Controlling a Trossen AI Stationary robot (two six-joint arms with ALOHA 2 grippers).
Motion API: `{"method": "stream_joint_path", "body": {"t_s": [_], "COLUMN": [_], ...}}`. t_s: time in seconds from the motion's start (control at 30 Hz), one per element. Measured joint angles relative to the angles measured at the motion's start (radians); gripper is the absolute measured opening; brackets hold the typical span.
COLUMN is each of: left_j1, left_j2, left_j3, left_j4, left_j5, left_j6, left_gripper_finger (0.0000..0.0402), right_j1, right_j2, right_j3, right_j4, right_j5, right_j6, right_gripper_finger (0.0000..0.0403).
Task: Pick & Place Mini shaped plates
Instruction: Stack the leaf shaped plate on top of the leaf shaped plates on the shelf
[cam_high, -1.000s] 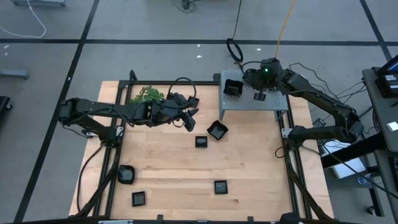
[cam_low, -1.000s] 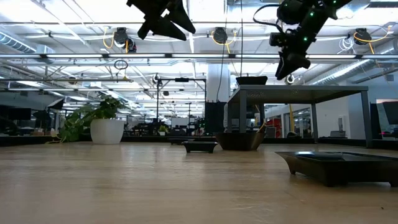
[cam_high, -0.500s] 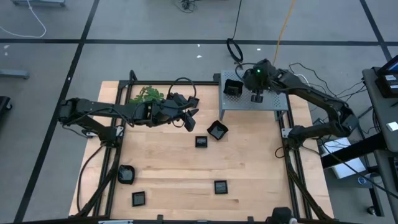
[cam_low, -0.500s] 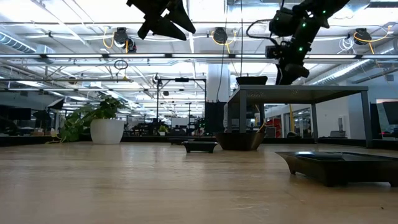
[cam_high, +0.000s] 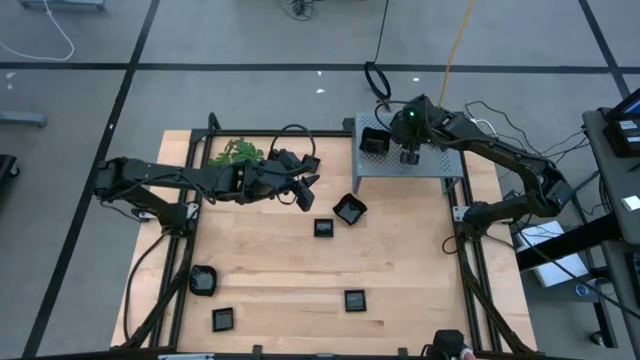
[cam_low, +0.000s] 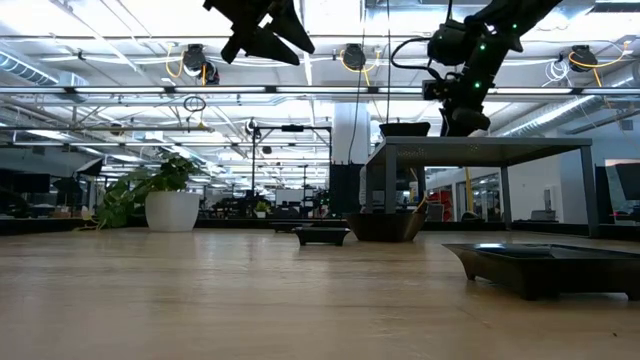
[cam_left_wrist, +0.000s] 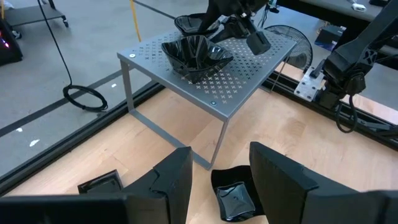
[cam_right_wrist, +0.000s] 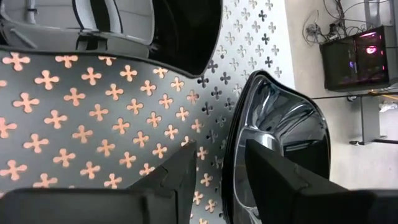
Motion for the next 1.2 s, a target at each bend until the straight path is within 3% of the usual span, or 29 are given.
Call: {"method": "stream_joint_path", "body": {"t_s": [0.47,0.73,1.0,1.2], "left_j1": [0.000,0.000,0.000,0.000], "left_j2": [0.000,0.000,0.000,0.000], "left_j3": [0.000,0.000,0.000,0.000], "left_j4": [-0.001,-0.001,-0.001,-0.001], "left_j5": [0.000,0.000,0.000,0.000], "left_j6": [-0.006,-0.026,-0.027,-0.028], "left_gripper_finger": [0.0163,0.0163,0.0164,0.0163], "right_j1": [0.000,0.028,0.109,0.181], "right_j2": [-0.001,-0.071,-0.166,-0.175], "right_j3": [0.000,0.000,-0.006,-0.052], "right_j4": [-0.003,-0.096,-0.206,-0.205], "right_j5": [0.006,0.028,-0.031,-0.022], "right_j6": [0.060,0.081,0.300,0.315], "right_gripper_finger": [0.0006,0.0009,0.0005,0.0012]}}
